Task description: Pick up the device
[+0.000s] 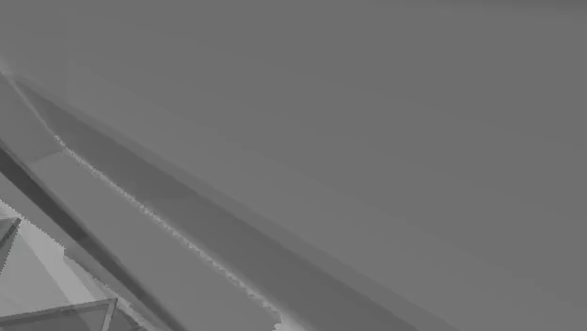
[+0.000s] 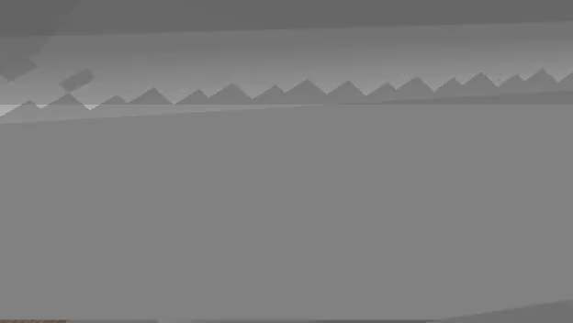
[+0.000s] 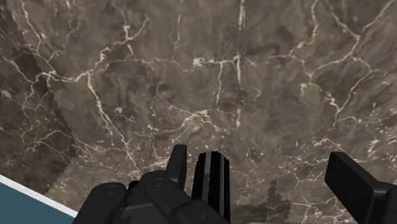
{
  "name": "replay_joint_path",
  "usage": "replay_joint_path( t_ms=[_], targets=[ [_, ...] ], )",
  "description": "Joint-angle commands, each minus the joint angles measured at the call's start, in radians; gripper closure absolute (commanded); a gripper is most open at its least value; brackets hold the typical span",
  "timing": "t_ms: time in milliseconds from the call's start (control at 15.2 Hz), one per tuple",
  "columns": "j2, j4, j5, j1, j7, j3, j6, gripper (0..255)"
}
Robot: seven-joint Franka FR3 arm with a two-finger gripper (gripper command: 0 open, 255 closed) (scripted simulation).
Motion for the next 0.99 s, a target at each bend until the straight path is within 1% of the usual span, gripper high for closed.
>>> replay_joint_path(
  t_ms=[0,528,594,924],
  targets=[
    [0.045,0.017,0.002,-0.005,0.002,-0.007,0.100,0],
    [0.199,0.107,0.021,-0.017,0.009,-0.030,0.427,0],
    [0.204,0.111,0.022,-0.017,0.009,-0.031,0.438,0],
    [0.218,0.055,0.023,-0.016,0.008,-0.031,0.507,0]
  ],
)
